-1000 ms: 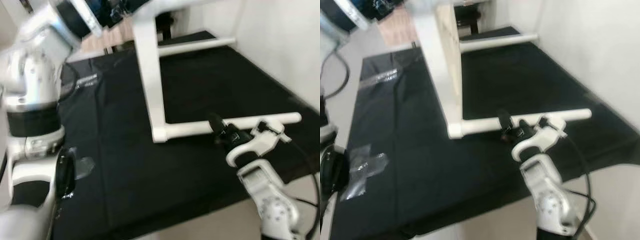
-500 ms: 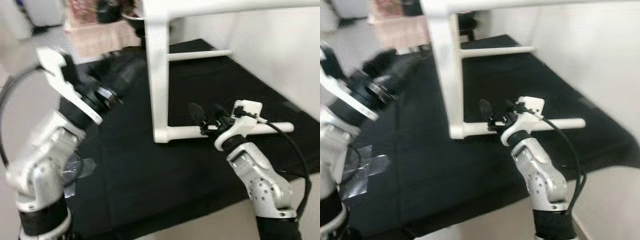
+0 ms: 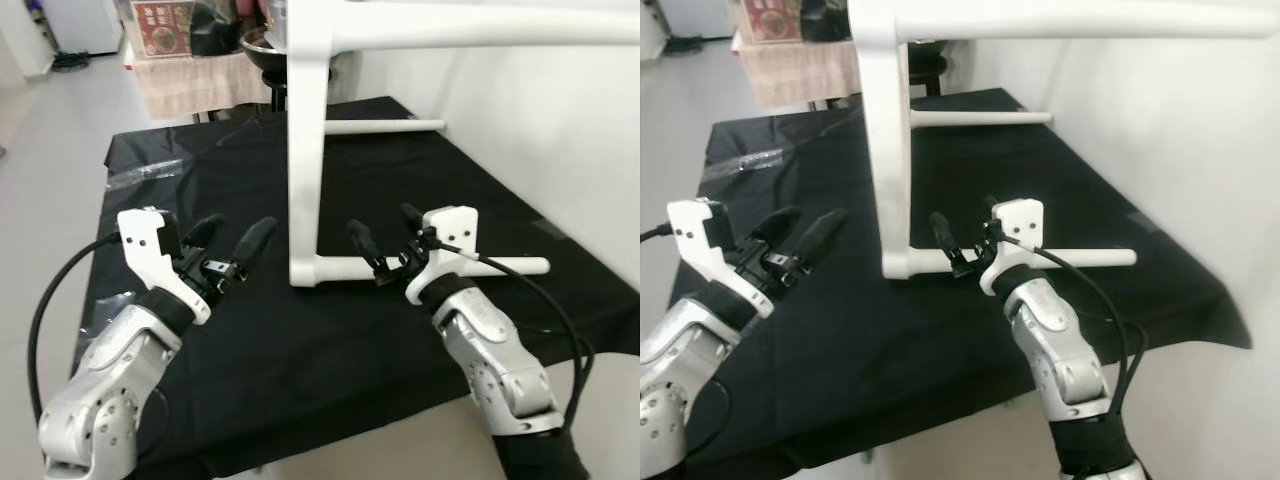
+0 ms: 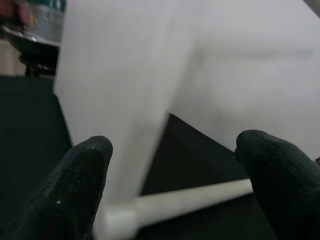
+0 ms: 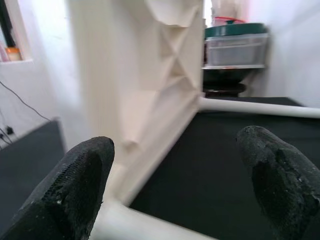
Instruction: Building children table
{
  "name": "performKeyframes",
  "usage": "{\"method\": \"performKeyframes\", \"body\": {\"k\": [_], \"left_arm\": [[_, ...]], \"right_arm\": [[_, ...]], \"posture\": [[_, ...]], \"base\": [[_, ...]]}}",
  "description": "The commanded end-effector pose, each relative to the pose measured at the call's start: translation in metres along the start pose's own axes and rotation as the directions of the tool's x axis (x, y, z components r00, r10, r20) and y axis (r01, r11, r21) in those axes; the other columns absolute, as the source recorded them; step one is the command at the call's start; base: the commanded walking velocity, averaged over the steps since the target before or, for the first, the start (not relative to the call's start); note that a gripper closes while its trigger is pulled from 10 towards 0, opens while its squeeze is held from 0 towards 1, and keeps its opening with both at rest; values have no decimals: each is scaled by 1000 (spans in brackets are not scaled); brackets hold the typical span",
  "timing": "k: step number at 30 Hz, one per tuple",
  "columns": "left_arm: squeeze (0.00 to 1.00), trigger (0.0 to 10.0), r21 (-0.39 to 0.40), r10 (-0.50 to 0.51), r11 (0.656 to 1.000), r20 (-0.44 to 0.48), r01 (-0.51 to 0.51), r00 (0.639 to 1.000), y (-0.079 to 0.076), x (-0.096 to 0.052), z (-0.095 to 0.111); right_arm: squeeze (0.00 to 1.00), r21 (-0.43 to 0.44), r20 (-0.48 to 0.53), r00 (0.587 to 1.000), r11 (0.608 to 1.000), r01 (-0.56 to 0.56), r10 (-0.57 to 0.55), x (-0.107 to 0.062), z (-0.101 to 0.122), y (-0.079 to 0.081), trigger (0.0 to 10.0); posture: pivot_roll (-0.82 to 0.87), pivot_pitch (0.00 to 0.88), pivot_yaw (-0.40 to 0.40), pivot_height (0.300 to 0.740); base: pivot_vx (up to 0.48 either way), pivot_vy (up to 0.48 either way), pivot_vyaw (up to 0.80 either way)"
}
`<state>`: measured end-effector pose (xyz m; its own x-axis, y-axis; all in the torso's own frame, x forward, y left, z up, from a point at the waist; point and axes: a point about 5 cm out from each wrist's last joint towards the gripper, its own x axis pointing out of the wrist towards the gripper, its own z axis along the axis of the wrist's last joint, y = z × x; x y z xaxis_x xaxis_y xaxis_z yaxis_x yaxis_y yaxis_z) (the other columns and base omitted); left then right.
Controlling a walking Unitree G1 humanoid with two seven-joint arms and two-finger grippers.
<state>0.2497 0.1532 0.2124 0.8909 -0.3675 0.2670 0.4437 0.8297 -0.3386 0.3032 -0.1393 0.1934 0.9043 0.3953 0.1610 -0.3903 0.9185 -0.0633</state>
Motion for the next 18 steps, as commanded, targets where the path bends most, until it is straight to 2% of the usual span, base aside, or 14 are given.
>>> {"method": "performKeyframes", "body": {"k": [1, 9, 10, 12, 14, 15, 17, 18], "left_arm": [[0, 10000, -47, 5, 999, -11, -5, 1000, -1, 0, -8], [0, 10000, -64, 13, 998, -17, -14, 1000, -3, -1, -16], [0, 10000, -46, 60, 997, -44, -62, 997, 3, -3, -24], [0, 10000, -46, 60, 997, -44, -62, 997, 3, -3, -24], [0, 10000, -22, 129, 991, -67, -130, 989, 12, -7, -31], [0, 10000, -22, 129, 991, -67, -130, 989, 12, -7, -31], [0, 10000, 35, 173, 985, -103, -171, 979, 20, -11, -37], [0, 10000, 35, 173, 985, -103, -171, 979, 20, -11, -37]], "right_arm": [[0, -50, -31, 999, 999, -13, 12, -1, -10, 1, 10000], [0, -98, -37, 999, 995, -30, 27, 1, -15, 6, 10000], [0, -130, -53, 998, 991, -30, 23, 0, -21, 7, 10000], [0, -130, -53, 998, 991, -30, 23, 0, -21, 7, 10000], [0, -156, -69, 998, 988, -20, 9, -1, -27, 7, 10000], [0, -156, -69, 998, 988, -20, 9, -1, -27, 7, 10000], [0, -177, -84, 996, 984, -6, -9, -1, -32, 5, 10000], [0, -177, -84, 996, 984, -6, -9, -1, -32, 5, 10000]], "posture": [[-22, 9, 23, 740], [-21, 4, 23, 740], [-21, 3, 24, 740], [-21, 3, 24, 740], [-21, 2, 25, 740], [-21, 2, 25, 740], [-18, 0, 25, 740], [-18, 0, 25, 740]], "base": [[0, -472, 0], [0, -473, 0], [0, 0, 0], [0, 0, 0], [0, 0, 0], [0, 0, 0], [0, 0, 0], [0, 0, 0]]}}
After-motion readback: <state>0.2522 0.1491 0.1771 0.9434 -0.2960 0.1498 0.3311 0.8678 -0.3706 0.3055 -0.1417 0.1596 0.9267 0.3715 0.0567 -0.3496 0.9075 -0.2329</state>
